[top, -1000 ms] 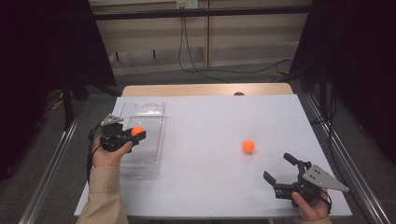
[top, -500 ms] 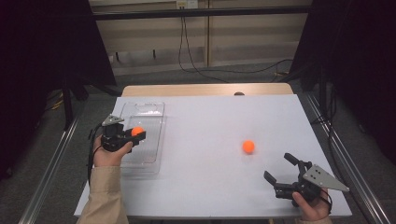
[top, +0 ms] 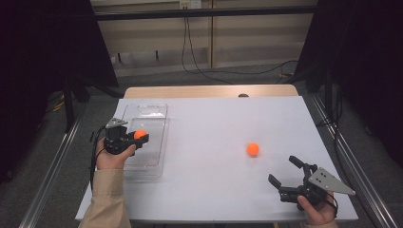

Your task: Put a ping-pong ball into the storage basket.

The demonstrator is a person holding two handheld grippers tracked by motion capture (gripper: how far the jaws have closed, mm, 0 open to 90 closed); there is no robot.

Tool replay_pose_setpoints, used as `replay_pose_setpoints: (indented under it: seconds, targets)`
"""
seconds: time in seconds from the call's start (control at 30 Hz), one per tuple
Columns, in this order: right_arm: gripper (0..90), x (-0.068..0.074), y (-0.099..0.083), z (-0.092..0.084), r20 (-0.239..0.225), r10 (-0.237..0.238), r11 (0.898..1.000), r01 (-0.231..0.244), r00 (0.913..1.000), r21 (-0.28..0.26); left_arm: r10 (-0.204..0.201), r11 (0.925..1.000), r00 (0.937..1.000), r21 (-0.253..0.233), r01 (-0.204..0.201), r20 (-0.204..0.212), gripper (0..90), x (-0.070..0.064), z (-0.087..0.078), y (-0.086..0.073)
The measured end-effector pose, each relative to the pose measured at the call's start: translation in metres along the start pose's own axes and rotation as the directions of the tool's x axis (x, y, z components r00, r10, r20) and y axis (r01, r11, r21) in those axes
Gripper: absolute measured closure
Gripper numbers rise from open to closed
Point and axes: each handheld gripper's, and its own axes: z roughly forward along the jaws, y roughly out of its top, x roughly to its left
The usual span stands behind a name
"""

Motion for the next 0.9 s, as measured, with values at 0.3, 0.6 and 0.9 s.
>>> replay_pose_setpoints:
  seconds: [0.3,0.6,0.9]
  targets:
    - [1.6,0.0001,0.0002,-0.0001,-0.002,0.001,1.000,-0.001,1.0000,-0.002,0.001,1.0000,0.9999,0.000,-0.001,-0.014,50.7,0.0018,0.0007,-0.0016]
    - [1.6,0.0002,0.0007,-0.0014,0.002,0.003,1.000,-0.003,1.0000,-0.004,0.004,1.0000,0.9998,0.004,-0.003,-0.019,50.5,0.0024,0.0034,-0.0026]
    - [1.7,-0.0002,0.0009,-0.0023,0.003,0.000,1.000,0.000,1.0000,-0.006,0.002,1.0000,0.9996,0.004,-0.002,-0.028,44.1,0.0025,0.0047,-0.0030]
